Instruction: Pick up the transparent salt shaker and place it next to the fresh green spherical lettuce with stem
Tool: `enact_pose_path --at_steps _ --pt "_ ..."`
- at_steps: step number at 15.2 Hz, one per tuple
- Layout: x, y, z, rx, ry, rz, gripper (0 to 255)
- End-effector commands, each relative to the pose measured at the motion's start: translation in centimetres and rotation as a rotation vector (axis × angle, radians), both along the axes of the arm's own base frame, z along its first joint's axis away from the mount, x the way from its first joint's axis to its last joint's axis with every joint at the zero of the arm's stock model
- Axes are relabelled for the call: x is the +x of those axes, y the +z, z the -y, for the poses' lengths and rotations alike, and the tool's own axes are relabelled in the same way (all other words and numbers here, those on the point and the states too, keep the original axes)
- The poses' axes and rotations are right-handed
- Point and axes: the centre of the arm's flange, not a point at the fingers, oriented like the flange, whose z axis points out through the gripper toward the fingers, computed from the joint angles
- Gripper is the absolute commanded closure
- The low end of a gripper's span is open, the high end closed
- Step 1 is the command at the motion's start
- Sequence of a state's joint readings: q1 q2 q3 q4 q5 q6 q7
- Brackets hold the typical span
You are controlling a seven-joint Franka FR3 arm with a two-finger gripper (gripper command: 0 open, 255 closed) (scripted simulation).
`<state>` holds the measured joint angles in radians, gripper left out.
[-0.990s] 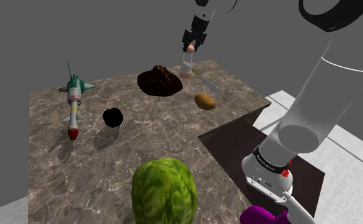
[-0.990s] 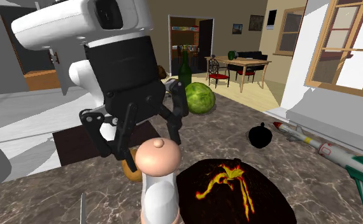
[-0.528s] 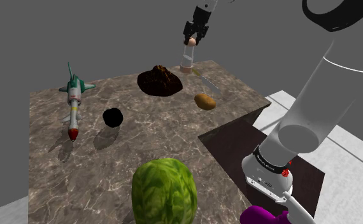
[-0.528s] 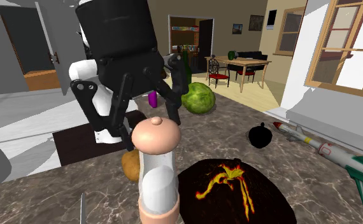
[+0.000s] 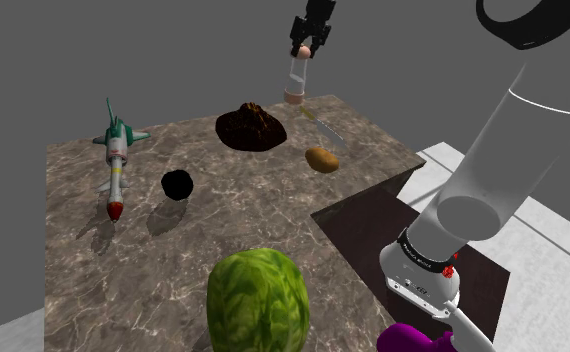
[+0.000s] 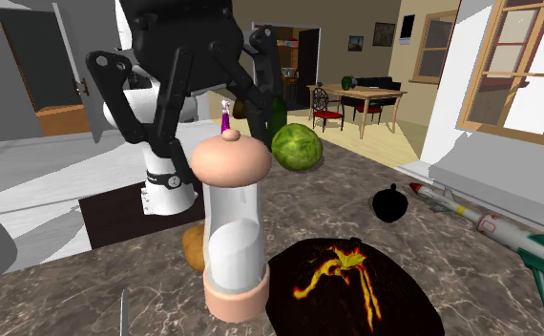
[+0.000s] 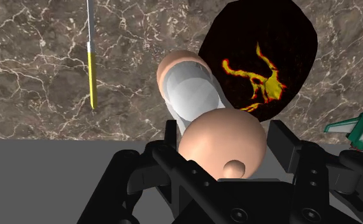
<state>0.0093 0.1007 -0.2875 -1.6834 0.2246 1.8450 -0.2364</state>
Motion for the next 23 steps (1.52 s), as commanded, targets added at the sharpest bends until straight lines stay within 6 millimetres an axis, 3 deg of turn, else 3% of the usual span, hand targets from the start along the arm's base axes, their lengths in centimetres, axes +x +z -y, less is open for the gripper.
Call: enact_pose_path --at_steps 1,21,23 --pt "0.0 1.1 -0.2 0.000 0.000 0.000 255" --pt "0.0 11.4 -0.2 0.000 0.000 0.000 255" --pt "-1.6 11.4 -2.3 0.000 0.000 0.000 255"
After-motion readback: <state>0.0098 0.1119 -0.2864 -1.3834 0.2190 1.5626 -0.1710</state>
